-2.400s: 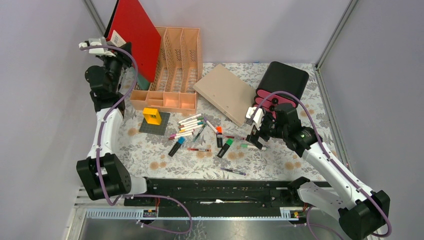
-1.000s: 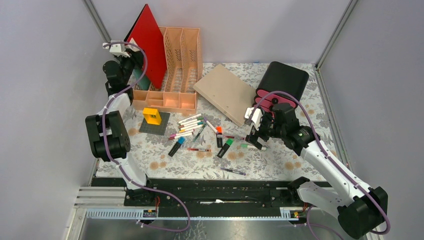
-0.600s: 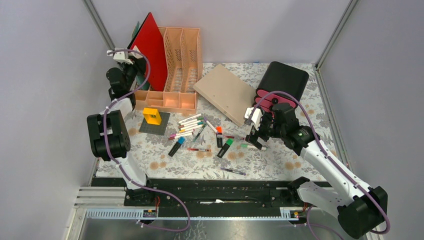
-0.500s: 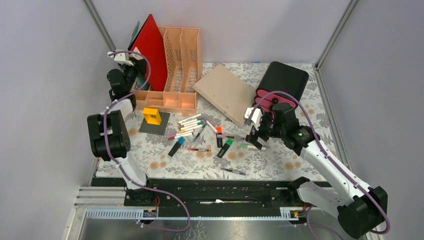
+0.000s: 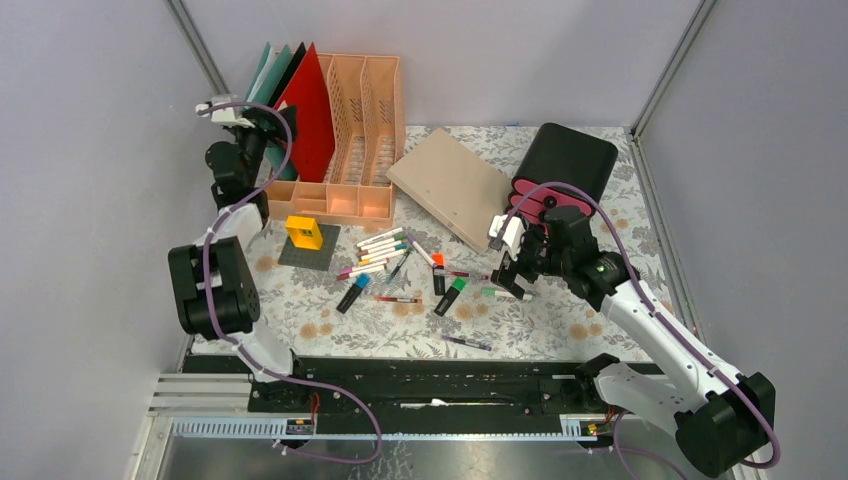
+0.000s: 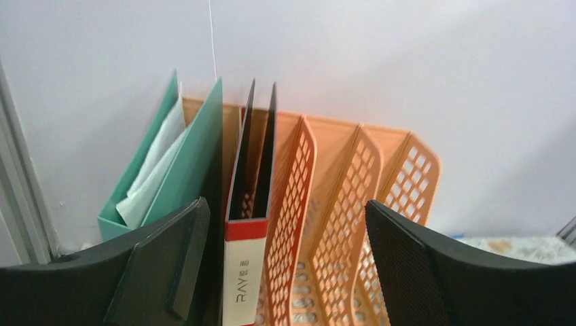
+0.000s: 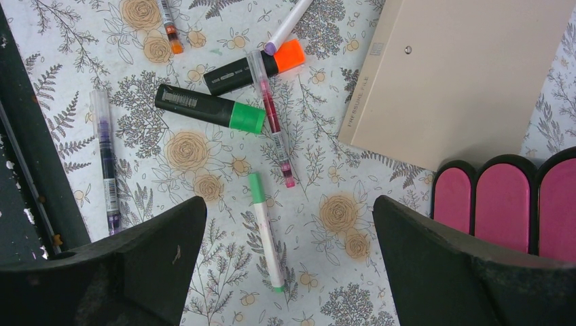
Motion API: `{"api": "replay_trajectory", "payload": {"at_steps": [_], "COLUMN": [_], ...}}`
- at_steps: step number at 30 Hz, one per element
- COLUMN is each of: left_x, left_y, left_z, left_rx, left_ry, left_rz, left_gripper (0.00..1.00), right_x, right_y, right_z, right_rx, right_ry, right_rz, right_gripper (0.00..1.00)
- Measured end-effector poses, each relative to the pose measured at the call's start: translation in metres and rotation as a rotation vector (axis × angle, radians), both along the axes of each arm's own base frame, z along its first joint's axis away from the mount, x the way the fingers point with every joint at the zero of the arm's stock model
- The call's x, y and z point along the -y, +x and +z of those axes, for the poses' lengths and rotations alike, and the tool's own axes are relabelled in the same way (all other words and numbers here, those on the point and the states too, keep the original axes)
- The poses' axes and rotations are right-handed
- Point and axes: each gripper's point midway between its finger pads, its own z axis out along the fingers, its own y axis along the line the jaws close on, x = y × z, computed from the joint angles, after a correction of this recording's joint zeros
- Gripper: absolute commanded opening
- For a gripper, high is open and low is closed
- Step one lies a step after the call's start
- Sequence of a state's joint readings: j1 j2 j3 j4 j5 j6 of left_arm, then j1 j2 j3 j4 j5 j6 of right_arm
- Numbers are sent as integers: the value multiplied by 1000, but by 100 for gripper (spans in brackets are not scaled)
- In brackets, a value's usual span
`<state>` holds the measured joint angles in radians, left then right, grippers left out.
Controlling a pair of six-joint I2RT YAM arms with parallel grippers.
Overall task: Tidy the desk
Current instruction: Place the folder in the storage box, then pick up the folder from the center of the board.
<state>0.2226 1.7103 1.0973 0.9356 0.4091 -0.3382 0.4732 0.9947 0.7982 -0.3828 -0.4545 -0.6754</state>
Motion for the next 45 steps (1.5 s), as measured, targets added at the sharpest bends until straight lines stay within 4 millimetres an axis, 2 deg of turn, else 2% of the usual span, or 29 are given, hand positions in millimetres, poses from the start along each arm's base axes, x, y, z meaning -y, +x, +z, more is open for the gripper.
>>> {"api": "replay_trajectory", "payload": {"at_steps": [2, 7, 10, 13, 20, 25, 28, 38, 42, 45], "left_x": [-2, -4, -4, -2, 12, 33, 50, 134, 160, 172], "left_y": [-11, -47, -64, -74, -102, -120, -132, -192, -217, -229], "left_z": [19, 68, 84, 91, 69, 57, 47, -14, -21, -25], "left_rx": [32, 115, 134, 107, -14, -121, -173, -330, -323, -315], "left_ry": [-29, -152, -244, -341, -534, -630, -653, -620, -549, -502], "left_rz": [22, 63, 65, 47, 11, -34, -66, -257, -330, -366], "left_gripper": [98, 99, 99, 99, 99, 99, 99, 99, 99, 99], "right_x": [0, 0, 0, 0, 1, 2, 4, 5, 5, 5], "right_y": [0, 0, -1, -1, -2, -1, 0, 1, 0, -2], "right_z": [0, 2, 5, 7, 9, 9, 11, 11, 10, 9], "right_rx": [0, 7, 14, 22, 27, 30, 34, 46, 43, 35], "right_ry": [0, 4, 8, 12, 15, 16, 18, 14, 12, 10], "right_rz": [0, 1, 1, 1, 1, -4, -11, -3, 8, 17], "right_gripper": [100, 100, 100, 100, 100, 100, 100, 100, 100, 100]}}
